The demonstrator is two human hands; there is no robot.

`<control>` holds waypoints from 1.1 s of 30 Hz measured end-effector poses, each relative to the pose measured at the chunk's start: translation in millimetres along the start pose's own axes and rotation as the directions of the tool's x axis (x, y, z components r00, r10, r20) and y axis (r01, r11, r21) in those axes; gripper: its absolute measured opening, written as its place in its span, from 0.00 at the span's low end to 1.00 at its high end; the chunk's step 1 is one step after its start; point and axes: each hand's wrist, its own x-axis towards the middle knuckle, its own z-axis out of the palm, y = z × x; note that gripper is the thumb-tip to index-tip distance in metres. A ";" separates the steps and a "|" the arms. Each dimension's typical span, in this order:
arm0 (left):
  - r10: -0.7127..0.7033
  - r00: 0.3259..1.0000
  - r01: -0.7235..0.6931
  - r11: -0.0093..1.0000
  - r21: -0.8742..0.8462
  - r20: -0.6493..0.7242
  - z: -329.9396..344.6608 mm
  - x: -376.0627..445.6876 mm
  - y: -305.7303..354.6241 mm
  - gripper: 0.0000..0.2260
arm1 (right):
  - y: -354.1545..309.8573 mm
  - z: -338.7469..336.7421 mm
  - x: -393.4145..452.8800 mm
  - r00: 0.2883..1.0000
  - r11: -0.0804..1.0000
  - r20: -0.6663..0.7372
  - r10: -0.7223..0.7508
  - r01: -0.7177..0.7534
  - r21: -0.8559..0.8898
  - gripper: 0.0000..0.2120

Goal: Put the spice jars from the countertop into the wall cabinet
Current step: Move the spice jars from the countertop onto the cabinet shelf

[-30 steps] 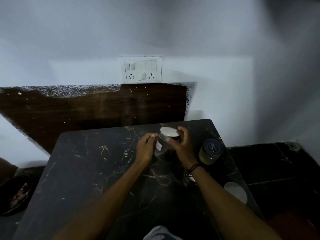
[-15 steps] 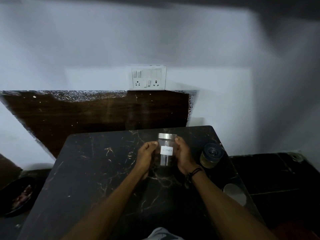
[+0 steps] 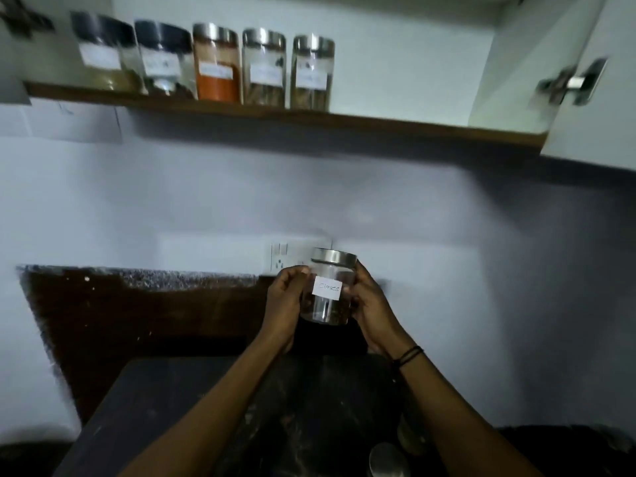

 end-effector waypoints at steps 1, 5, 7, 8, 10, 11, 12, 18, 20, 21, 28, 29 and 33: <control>0.042 0.999 -0.042 0.999 -0.004 -0.001 5.1 7.1 15.9 0.09 | -14.5 1.4 8.6 0.999 0.999 -0.010 -0.032 0.032 0.001 0.23; 0.206 0.978 -0.207 0.977 0.040 0.032 23.3 30.7 78.8 0.06 | -68.5 5.2 35.8 0.985 0.993 -0.125 -0.122 0.120 -0.019 0.18; 0.279 0.958 -0.282 0.958 0.054 0.060 30.6 37.7 101.6 0.07 | -91.1 6.3 43.7 0.972 0.985 -0.161 -0.171 0.168 -0.027 0.19; 0.310 0.948 -0.315 0.947 0.062 0.073 33.5 39.9 109.4 0.07 | -98.7 7.3 46.3 0.965 0.982 -0.181 -0.190 0.188 -0.029 0.19; 0.373 0.923 -0.380 0.923 0.069 0.092 39.6 43.5 123.1 0.09 | -111.6 8.8 50.9 0.945 0.968 -0.212 -0.249 0.247 -0.037 0.17; 0.401 0.911 -0.408 0.909 0.079 0.095 42.2 45.6 128.2 0.09 | -115.7 9.4 53.0 0.934 0.960 -0.224 -0.278 0.276 -0.041 0.16; 0.429 0.898 -0.437 0.894 0.097 0.096 45.1 48.5 133.4 0.09 | -119.3 9.8 56.0 0.922 0.952 -0.237 -0.305 0.300 -0.056 0.13; 0.575 0.818 -0.569 0.803 0.177 0.021 67.8 60.1 173.8 0.06 | -150.8 14.1 75.2 0.830 0.888 -0.316 -0.458 0.415 -0.197 0.11; 0.607 0.794 -0.600 0.780 0.176 0.015 77.1 65.6 188.7 0.04 | -163.5 16.2 83.9 0.788 0.867 -0.364 -0.497 0.439 -0.234 0.11; 0.622 0.783 -0.614 0.768 0.183 0.014 82.1 69.3 196.6 0.05 | -170.8 17.2 89.4 0.761 0.856 -0.392 -0.517 0.450 -0.254 0.10; 0.730 0.683 -0.692 0.643 0.328 0.011 110.3 107.6 245.9 0.10 | -220.6 15.6 134.3 0.641 0.754 -0.409 -0.650 0.476 -0.452 0.07; 0.727 0.687 -0.682 0.641 0.354 0.008 113.1 114.1 250.0 0.11 | -225.7 13.8 141.5 0.642 0.745 -0.399 -0.654 0.456 -0.487 0.08; 0.667 0.744 -0.595 0.638 0.489 0.034 122.5 141.9 260.0 0.12 | -239.4 4.4 170.3 0.706 0.731 -0.352 -0.614 0.342 -0.590 0.12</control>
